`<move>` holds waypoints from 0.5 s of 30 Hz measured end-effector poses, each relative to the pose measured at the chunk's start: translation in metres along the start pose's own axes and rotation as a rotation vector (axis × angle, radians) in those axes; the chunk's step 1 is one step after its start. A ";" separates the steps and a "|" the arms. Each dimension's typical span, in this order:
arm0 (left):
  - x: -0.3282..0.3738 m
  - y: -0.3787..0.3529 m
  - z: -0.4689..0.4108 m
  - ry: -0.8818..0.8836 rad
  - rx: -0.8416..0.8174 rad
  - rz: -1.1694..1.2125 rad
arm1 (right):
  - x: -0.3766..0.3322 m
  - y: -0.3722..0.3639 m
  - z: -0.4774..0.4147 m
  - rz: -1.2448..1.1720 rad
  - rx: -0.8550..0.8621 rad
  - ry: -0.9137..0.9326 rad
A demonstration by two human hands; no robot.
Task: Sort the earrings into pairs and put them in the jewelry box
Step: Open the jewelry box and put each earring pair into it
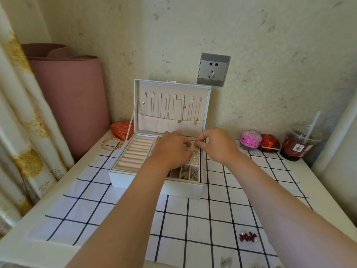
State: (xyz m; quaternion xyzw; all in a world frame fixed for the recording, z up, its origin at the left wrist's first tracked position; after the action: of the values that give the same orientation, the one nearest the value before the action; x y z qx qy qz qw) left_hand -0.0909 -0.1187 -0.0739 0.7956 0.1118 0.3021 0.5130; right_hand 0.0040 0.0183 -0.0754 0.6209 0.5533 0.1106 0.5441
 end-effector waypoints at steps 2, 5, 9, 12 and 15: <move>0.000 0.000 0.000 0.000 -0.006 -0.002 | -0.001 0.001 0.000 0.033 0.005 0.044; 0.001 0.000 0.000 -0.004 -0.009 -0.003 | 0.000 0.004 -0.001 0.059 -0.029 0.091; 0.001 0.001 0.000 -0.004 -0.012 0.007 | -0.002 0.004 0.000 0.094 -0.035 0.127; 0.000 0.000 0.000 -0.012 -0.013 0.006 | -0.005 0.004 0.001 0.120 -0.059 0.170; 0.000 0.000 0.001 -0.025 -0.012 0.007 | -0.002 0.006 -0.001 0.057 -0.093 0.148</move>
State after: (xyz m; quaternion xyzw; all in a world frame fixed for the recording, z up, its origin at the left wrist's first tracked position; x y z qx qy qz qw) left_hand -0.0905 -0.1193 -0.0739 0.7965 0.1008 0.2947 0.5182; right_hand 0.0060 0.0184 -0.0693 0.6007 0.5684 0.1970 0.5266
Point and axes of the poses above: each hand's wrist, its own z-axis away from the middle knuckle, its own y-axis out of the back of the hand, x = y × z, the point moved 1 cm from there along -z, towards the middle knuckle, and after that the axes turned 7 degrees about x, right-handed, at the moved point
